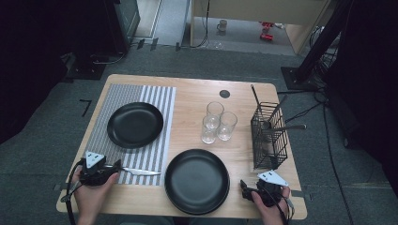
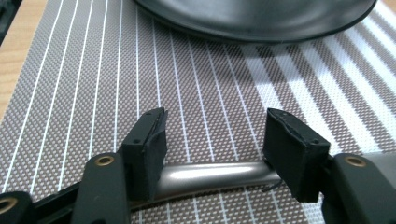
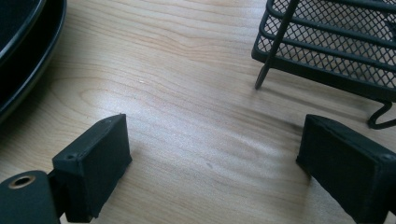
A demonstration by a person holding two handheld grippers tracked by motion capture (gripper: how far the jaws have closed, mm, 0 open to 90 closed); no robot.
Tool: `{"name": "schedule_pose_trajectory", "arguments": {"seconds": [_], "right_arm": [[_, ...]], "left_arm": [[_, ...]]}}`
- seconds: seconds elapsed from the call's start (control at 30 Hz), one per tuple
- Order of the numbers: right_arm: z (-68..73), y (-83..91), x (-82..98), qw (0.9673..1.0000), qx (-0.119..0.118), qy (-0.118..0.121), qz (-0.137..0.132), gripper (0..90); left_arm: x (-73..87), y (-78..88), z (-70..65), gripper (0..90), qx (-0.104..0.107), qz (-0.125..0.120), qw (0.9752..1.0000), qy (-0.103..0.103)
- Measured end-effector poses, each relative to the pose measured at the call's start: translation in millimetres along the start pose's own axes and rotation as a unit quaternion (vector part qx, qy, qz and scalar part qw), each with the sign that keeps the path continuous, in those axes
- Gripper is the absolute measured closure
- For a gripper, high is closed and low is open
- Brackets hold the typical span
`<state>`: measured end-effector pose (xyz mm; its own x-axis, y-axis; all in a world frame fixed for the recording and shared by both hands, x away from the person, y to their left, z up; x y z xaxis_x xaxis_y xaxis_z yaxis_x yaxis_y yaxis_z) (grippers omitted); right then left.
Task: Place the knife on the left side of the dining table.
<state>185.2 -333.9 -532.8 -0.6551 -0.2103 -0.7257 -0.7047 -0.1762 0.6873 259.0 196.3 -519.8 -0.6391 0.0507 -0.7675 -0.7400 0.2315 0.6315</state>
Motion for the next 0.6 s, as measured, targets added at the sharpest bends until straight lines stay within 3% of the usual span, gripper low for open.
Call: {"name": "schedule_pose_trajectory", "arguments": {"seconds": [0.17,0.37,0.47,0.6], "right_arm": [[-0.2,-0.2,-0.1,1.0000,0.001,-0.001,0.001,8.2],[-0.1,-0.3,-0.1,1.0000,0.000,-0.001,0.001,7.9],[-0.1,-0.3,-0.1,1.0000,0.000,-0.001,0.001,7.8],[-0.2,-0.3,-0.2,1.0000,0.000,-0.001,0.001,7.9]], "left_arm": [[-3.1,-0.2,1.3,28.6,0.035,-0.024,0.9991,0.004],[-8.0,-1.4,1.7,15.5,0.055,-0.039,0.9977,0.004],[-8.4,-5.0,2.0,3.3,0.065,-0.031,0.9974,0.002],[-8.2,-5.4,2.1,0.5,0.074,-0.033,0.9967,-0.001]]}}
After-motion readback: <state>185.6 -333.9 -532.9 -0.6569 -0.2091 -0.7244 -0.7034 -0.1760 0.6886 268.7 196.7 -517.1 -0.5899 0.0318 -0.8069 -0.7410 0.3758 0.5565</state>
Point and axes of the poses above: each handheld gripper's, and its own axes: y roughly backward along the jaws, x roughly out of its underside, z roughly to its left, the point moved 1 cm from there along -y, roughly forward along the jaws, and after that the axes turned 5 degrees about y, right-handed, at the moved point
